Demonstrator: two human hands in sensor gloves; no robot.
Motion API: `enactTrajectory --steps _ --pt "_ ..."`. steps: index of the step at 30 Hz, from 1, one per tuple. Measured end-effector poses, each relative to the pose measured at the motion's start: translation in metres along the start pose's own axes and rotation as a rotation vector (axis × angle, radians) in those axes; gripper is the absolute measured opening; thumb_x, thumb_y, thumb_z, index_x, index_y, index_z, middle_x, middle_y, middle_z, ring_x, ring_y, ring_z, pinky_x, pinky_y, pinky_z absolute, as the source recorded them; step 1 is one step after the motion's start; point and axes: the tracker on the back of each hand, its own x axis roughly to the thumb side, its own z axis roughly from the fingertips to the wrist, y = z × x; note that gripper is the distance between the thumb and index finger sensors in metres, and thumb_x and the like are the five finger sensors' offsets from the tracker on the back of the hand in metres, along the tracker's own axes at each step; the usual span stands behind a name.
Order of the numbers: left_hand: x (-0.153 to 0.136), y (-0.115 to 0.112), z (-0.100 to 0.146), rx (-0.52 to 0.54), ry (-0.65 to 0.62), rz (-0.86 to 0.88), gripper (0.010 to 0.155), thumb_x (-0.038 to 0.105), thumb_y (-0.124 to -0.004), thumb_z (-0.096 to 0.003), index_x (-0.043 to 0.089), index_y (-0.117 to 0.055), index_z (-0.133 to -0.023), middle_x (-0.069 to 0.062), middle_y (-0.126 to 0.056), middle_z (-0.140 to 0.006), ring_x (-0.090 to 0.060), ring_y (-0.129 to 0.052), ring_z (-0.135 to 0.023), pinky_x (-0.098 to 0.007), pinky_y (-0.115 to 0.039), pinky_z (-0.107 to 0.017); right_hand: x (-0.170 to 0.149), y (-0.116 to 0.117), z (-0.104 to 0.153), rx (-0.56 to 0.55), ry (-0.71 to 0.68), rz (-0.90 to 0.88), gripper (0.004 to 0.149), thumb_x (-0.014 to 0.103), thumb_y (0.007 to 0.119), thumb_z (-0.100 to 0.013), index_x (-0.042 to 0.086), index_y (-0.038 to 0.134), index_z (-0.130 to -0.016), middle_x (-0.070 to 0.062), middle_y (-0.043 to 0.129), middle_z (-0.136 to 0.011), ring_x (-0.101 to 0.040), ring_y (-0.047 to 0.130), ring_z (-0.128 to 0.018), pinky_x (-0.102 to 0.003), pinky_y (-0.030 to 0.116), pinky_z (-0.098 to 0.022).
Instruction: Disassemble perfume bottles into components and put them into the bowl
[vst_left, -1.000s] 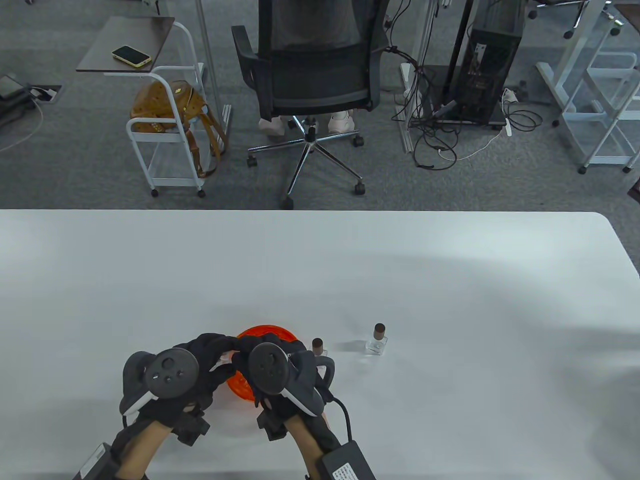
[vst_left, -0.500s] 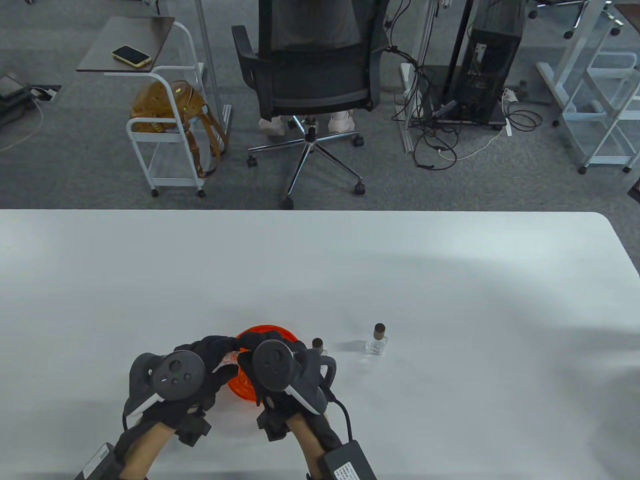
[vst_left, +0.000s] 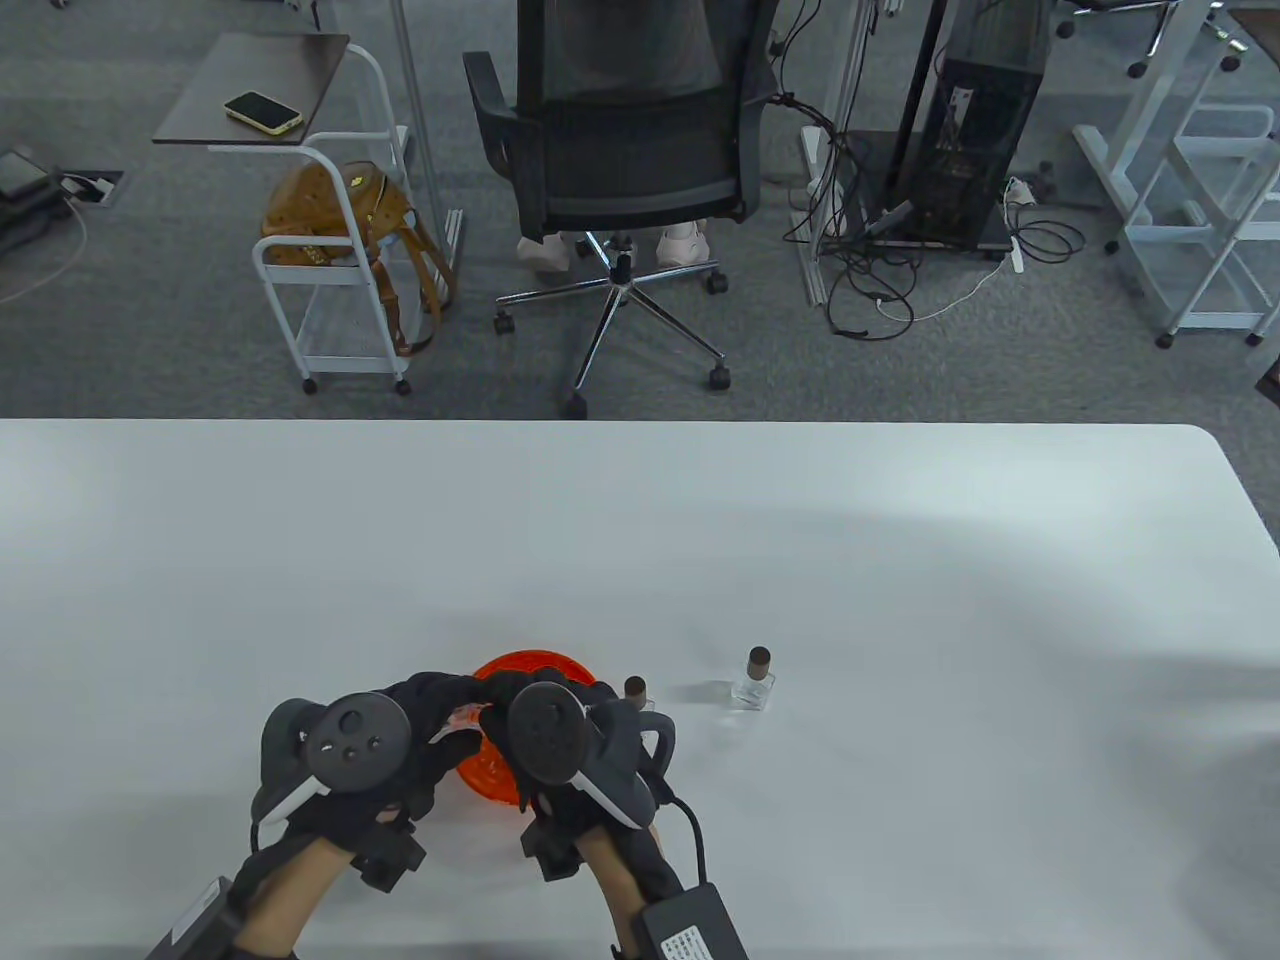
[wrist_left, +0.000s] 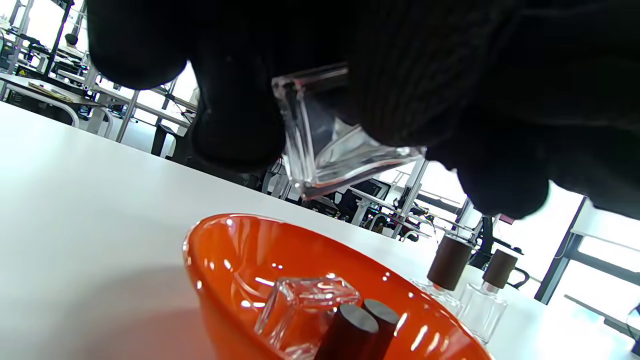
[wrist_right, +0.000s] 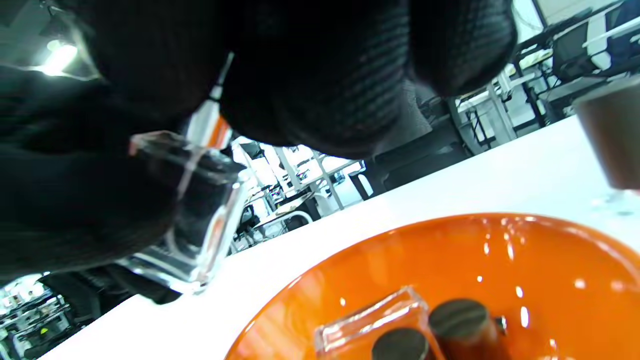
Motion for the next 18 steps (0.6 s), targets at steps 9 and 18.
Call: enactTrajectory --steps 9,18 --pt "0.0013 -0.0076 0.0015 0.011 0.027 0.012 0.054 0.037 -0.092 -0.0395 0.019 -0.087 -0.090 -0.012 -0.100 -0.087 -0.028 -0.110 -0.061 -0.057 -0.080 -0.056 -0.0019 0.0010 -0.0013 0.012 -0.016 0.031 0.048 0.041 0.086 -0.035 0.033 0.080 -0.081 0.006 0.096 -0.073 -0.004 0.104 -0.041 -0.047 0.084 -0.053" --pt "0.0007 -0.0059 0.0044 0.006 0.050 0.038 0.053 0.037 -0.092 -0.0392 0.020 -0.088 -0.090 -0.012 -0.100 -0.087 -0.028 -0.110 -0.062 -0.057 -0.080 -0.056 -0.0046 0.0011 -0.0009 0.018 -0.004 -0.034 0.046 0.042 0.086 -0.035 0.032 0.082 -0.080 0.005 0.096 -0.073 -0.005 0.104 -0.040 -0.047 0.084 -0.052"
